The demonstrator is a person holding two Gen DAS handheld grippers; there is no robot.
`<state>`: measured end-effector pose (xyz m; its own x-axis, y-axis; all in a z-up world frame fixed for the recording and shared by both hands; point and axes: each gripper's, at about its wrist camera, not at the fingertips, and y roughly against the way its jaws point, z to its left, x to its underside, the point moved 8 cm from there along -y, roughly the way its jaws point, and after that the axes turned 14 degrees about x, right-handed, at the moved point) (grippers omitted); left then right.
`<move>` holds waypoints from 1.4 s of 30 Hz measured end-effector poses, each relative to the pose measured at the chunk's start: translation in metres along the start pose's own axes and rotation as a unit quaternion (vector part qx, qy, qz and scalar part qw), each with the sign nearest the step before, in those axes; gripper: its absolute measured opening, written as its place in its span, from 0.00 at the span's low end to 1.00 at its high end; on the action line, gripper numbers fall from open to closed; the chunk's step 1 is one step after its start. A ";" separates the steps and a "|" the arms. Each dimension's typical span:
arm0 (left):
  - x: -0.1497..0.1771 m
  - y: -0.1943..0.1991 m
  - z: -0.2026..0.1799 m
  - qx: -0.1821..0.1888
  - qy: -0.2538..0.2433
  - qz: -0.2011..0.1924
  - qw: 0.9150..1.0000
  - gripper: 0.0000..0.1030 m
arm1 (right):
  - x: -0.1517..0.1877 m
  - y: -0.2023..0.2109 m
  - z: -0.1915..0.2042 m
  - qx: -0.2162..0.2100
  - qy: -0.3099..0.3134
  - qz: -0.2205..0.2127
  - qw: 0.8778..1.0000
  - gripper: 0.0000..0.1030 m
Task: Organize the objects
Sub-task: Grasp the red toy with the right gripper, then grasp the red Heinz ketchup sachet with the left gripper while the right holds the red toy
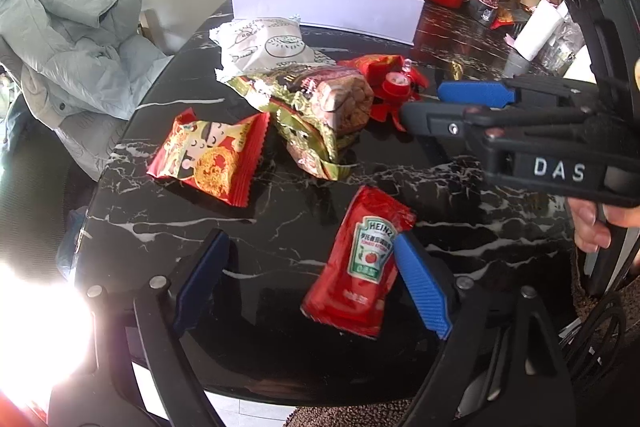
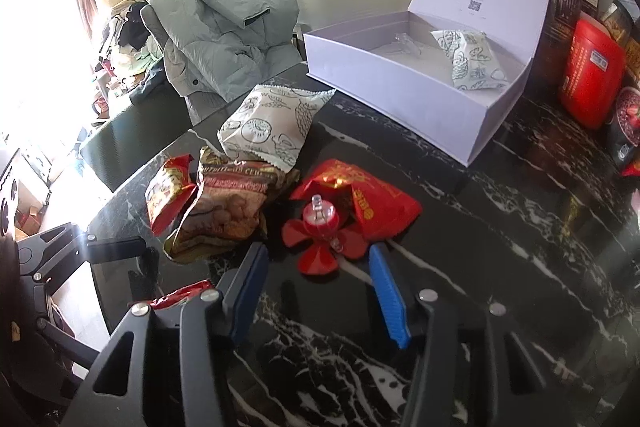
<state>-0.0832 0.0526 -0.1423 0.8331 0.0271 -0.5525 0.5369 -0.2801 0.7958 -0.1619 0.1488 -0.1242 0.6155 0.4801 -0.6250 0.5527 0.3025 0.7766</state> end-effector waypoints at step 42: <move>0.014 0.009 -0.020 -0.013 -0.003 0.008 1.000 0.37 | 0.062 0.034 -0.002 -0.013 0.042 0.020 0.999 0.19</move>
<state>-0.0641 0.0692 -0.1379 0.8410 0.0163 -0.5408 0.5264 -0.2555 0.8109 -0.1058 0.1904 -0.1361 0.5861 0.5594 -0.5861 0.5141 0.3024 0.8027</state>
